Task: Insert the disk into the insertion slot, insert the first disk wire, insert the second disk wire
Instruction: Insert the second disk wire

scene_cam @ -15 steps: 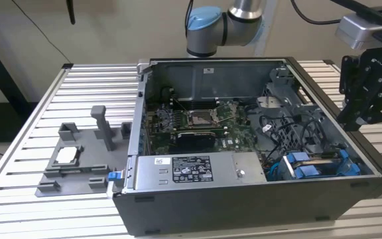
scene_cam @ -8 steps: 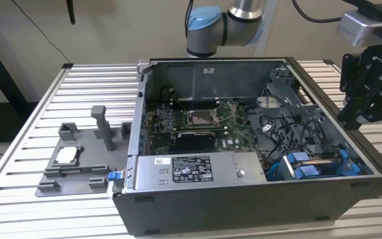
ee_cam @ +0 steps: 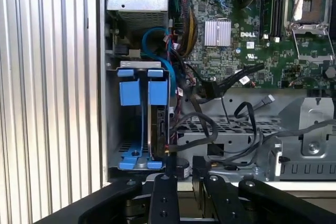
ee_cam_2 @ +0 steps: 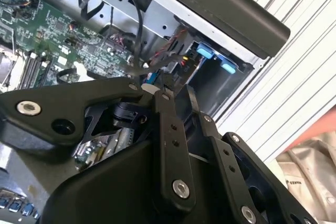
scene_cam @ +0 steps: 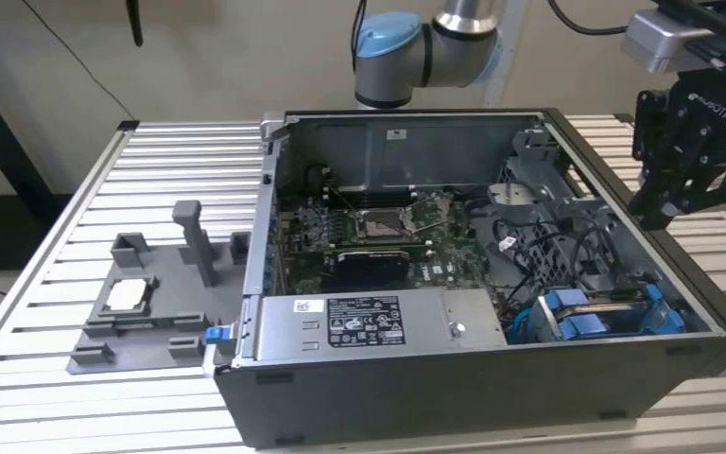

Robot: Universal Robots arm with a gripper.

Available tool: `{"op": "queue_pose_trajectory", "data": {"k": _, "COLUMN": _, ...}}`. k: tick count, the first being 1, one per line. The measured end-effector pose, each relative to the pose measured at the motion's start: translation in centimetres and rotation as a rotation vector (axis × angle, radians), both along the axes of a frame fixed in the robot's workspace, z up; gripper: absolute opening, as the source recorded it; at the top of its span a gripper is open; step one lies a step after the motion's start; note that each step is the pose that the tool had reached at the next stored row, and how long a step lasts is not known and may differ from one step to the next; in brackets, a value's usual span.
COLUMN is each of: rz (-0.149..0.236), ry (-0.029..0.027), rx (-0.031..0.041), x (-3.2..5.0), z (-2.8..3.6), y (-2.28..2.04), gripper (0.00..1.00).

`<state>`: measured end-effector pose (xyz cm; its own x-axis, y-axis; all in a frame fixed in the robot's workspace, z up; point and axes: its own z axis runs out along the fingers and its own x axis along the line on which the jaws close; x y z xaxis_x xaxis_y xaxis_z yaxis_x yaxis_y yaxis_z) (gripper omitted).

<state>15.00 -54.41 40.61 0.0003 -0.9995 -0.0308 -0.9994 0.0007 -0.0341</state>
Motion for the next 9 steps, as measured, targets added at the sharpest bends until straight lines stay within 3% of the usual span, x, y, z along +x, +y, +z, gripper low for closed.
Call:
{"op": "queue_pose_trajectory", "data": {"k": 3, "rz": 0.0, "ry": -0.0001, "rx": -0.0001, "x": -0.14, "z": -0.01, "y": 0.73, "gripper": 0.27}}
{"op": "queue_pose_trajectory", "data": {"k": 6, "rz": 0.0, "ry": 0.0, "rx": -0.0002, "x": -0.78, "z": -0.01, "y": 0.83, "gripper": 0.27}}
{"op": "queue_pose_trajectory", "data": {"k": 9, "rz": 0.0, "ry": 0.0, "rx": -0.0002, "x": -2.0, "z": -0.01, "y": 0.84, "gripper": 0.27}}
